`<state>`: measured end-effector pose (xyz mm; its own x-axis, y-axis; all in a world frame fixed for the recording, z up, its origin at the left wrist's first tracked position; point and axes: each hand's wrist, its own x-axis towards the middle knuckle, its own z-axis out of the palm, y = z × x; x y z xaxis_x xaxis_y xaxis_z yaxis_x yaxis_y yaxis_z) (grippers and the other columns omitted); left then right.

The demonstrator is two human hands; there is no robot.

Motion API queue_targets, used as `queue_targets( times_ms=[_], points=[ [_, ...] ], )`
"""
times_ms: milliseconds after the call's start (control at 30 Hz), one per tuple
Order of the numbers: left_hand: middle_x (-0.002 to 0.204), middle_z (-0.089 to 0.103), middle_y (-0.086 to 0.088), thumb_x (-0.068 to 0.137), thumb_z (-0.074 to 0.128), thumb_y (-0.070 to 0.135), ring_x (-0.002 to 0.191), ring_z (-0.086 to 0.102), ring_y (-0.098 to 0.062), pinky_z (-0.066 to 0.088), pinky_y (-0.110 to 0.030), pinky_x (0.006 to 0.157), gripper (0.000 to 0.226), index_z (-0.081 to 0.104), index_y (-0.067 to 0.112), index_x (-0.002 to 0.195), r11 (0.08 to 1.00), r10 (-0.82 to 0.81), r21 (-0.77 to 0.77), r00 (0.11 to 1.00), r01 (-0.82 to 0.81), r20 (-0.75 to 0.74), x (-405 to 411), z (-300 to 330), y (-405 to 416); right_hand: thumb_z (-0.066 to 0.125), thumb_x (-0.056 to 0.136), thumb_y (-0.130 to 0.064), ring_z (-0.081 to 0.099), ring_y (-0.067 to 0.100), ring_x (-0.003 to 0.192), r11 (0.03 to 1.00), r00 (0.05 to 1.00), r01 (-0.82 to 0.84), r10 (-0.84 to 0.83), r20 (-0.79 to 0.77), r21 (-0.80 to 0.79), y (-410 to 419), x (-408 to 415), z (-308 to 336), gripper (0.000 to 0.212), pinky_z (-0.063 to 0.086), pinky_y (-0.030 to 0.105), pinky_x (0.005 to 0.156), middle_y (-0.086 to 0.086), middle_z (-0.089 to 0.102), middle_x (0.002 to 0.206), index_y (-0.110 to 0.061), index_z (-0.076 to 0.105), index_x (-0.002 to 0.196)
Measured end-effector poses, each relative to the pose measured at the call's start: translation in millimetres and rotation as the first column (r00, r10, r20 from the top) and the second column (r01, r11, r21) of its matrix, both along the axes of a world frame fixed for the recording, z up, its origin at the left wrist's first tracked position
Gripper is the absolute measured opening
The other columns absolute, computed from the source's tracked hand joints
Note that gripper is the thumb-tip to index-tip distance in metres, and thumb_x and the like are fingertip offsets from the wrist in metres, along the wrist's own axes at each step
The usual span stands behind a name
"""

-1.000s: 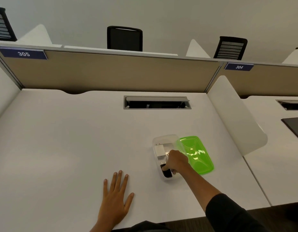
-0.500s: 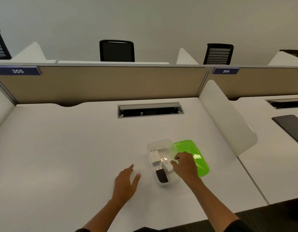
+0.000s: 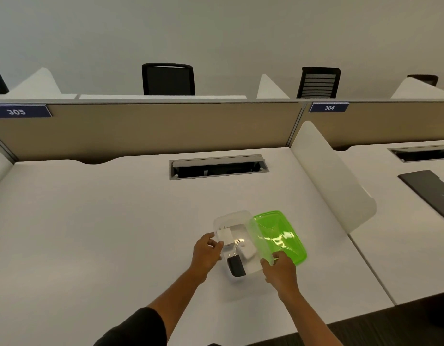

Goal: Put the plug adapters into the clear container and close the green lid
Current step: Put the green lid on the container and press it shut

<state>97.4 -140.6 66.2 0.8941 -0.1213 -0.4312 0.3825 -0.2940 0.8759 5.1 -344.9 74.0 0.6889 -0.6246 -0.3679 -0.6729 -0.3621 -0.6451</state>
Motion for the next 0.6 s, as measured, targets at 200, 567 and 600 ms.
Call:
queue_targets(
  times_ms=[200,567,600],
  points=[
    [0.114,0.065,-0.010,0.101,0.075,0.013,0.099,0.072,-0.026,0.062,-0.017,0.063,0.050,0.054,0.009,0.146,0.998,0.056,-0.006,0.998,-0.056,-0.004,-3.2,-2.2,5.6,0.065,0.095,-0.001,0.073,0.028,0.064,0.992,0.995,0.040,-0.050,0.086,0.119,1.6,7.0,1.4,0.015,0.068,0.051,0.072,0.005,0.063,0.091,-0.003,0.069,0.109],
    [0.106,0.069,-0.012,0.094,0.083,0.011,0.089,0.080,-0.029,0.065,-0.021,0.063,0.066,0.043,0.012,0.146,0.890,0.384,-0.202,0.911,-0.408,-0.151,-37.6,-8.9,53.2,0.062,0.087,0.004,0.067,0.039,0.110,0.983,0.976,-0.184,0.181,0.124,0.011,46.4,63.4,18.2,0.033,0.054,0.038,0.091,0.021,0.067,0.117,0.003,0.074,0.118],
    [0.106,0.070,-0.013,0.094,0.083,0.011,0.089,0.081,-0.030,0.068,-0.026,0.070,0.066,0.042,0.012,0.146,0.873,0.407,-0.211,0.895,-0.439,-0.180,-40.6,-9.8,58.0,0.062,0.087,0.004,0.067,0.038,0.111,0.976,0.969,-0.216,0.213,0.125,0.009,51.8,68.9,19.5,0.034,0.054,0.038,0.091,0.022,0.067,0.119,0.003,0.073,0.119]
  ],
)
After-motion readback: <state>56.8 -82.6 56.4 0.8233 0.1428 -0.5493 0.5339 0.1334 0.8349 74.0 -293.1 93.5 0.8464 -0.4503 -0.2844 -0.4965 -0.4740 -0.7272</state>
